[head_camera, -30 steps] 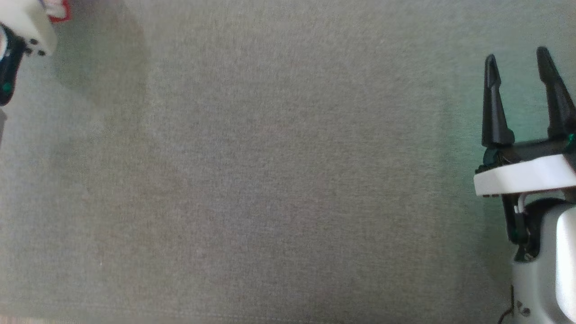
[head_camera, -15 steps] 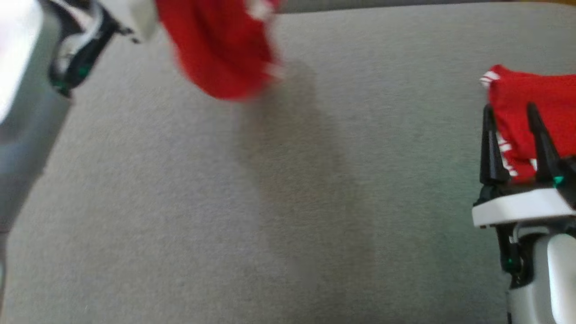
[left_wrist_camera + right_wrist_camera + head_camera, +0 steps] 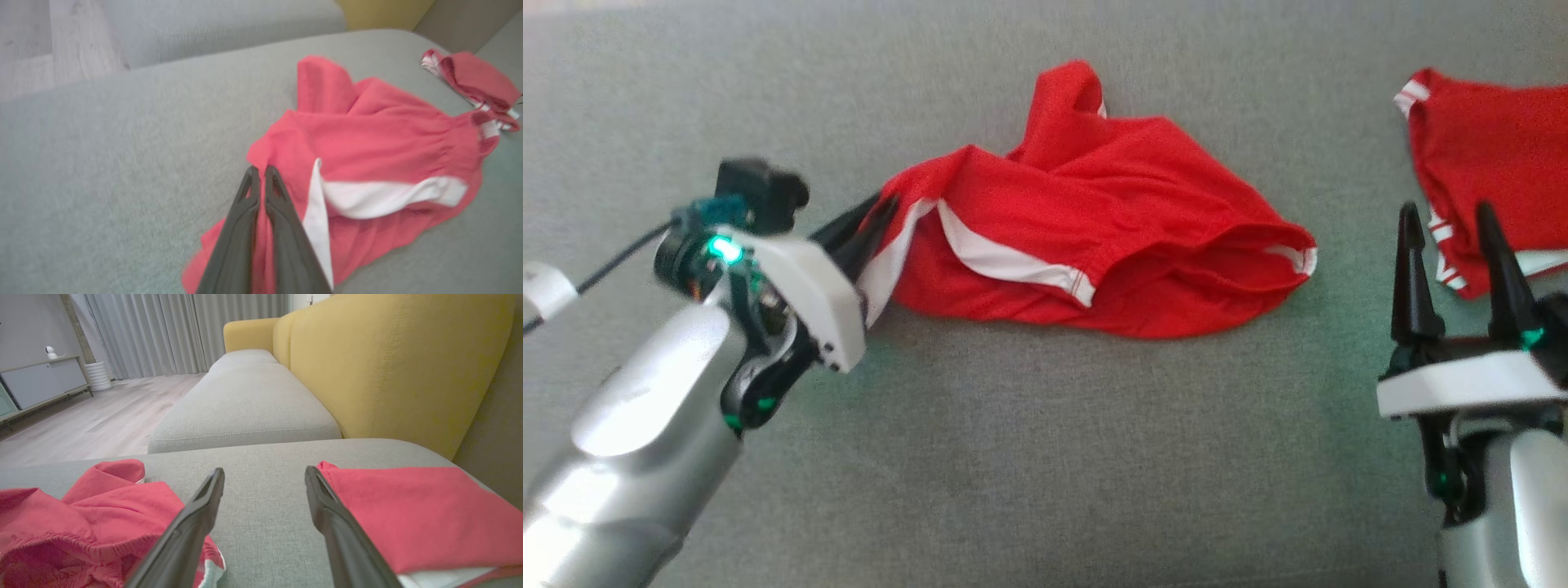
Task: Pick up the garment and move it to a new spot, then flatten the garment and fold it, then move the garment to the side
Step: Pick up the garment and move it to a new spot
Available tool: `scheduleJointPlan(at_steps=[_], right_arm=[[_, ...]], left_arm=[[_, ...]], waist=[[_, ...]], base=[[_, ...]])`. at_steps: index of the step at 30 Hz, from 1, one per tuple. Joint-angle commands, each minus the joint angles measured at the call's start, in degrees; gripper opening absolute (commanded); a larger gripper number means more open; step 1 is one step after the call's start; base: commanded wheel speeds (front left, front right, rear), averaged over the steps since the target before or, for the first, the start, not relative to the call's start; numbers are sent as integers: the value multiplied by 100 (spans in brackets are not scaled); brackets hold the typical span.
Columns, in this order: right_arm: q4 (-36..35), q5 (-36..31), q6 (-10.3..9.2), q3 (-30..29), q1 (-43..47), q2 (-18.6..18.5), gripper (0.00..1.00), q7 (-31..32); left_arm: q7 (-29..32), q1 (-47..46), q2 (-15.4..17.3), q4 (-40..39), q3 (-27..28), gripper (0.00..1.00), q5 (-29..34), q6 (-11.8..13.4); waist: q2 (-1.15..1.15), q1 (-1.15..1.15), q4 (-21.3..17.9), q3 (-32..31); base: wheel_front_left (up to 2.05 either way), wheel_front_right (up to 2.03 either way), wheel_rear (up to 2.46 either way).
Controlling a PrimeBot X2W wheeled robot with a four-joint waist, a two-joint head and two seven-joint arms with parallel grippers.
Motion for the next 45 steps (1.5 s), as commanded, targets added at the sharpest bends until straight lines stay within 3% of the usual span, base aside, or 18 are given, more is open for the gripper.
scheduleJointPlan(at_steps=[1,8,9,10,11,12,17,23,29,39,45], right_arm=[[-181,25,37,169,-265,-22,100,-73],[-90,-12,37,281,-545,-22,100,-184],[-62,-17,37,296,-565,-22,100,-198],[-33,-18,37,310,-583,-22,100,-213],[0,-16,37,318,-596,-22,100,-229],[37,-17,37,324,-602,-22,100,-241],[188,-111,37,301,-591,-22,100,-276],[301,-136,37,259,-374,-22,100,-256],[435,-79,37,273,-25,-22,100,-266],[697,198,37,461,666,-22,100,-471],[790,237,37,632,884,-22,100,-641]], left_arm=[[-92,-313,244,-21,229,0,7,6],[-525,-367,159,848,309,0,-34,-63],[-633,-406,150,911,322,10,-13,-76],[-744,-438,137,966,347,47,-9,-88],[-856,-463,124,1019,370,95,-5,-97],[-977,-484,112,1069,395,100,9,-102],[-1716,-491,25,1314,432,100,232,-75],[-2489,-116,-230,1432,578,100,225,222],[-2879,641,-517,1307,652,100,73,503],[-3083,2391,-739,351,1219,100,326,1473],[-3085,3401,-809,-367,1860,100,666,1817]], waist=[[0,-1,-55,279],[0,-1,-80,683],[0,-1,-75,692],[0,-1,-66,691],[0,-1,-51,674],[0,-1,-32,644],[0,-1,153,240],[0,-1,410,-395],[0,-1,643,-989],[0,-1,840,-1589],[0,-1,810,-1684]], base=[[0,0,0],[0,0,0],[0,0,0],[0,0,0],[0,0,0],[0,0,0],[0,0,0],[0,0,0],[0,0,0],[0,0,0],[0,0,0]])
